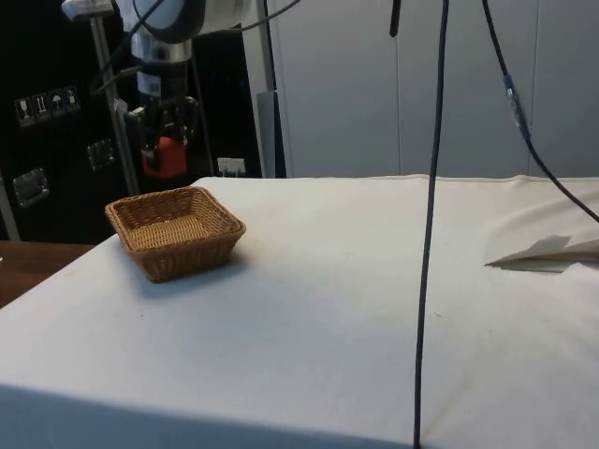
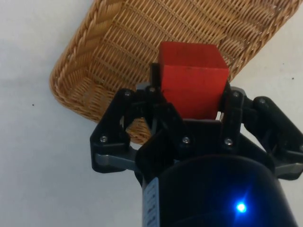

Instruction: Pick up the cube and place it into the basket.

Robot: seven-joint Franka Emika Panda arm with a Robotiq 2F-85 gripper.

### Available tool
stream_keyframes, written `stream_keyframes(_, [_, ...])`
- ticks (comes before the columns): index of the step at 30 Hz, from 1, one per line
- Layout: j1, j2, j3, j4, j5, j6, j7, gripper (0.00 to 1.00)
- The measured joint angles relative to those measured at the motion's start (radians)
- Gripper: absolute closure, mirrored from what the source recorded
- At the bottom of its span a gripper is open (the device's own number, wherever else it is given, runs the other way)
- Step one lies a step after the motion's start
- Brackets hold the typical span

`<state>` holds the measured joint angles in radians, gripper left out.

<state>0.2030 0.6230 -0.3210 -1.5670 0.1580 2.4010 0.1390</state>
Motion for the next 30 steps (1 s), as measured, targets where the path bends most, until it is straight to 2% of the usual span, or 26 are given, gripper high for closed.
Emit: stream_keyframes(30, [-0.001,0.102,0.006,0.035,0.062,0.031,-0.015,1.00])
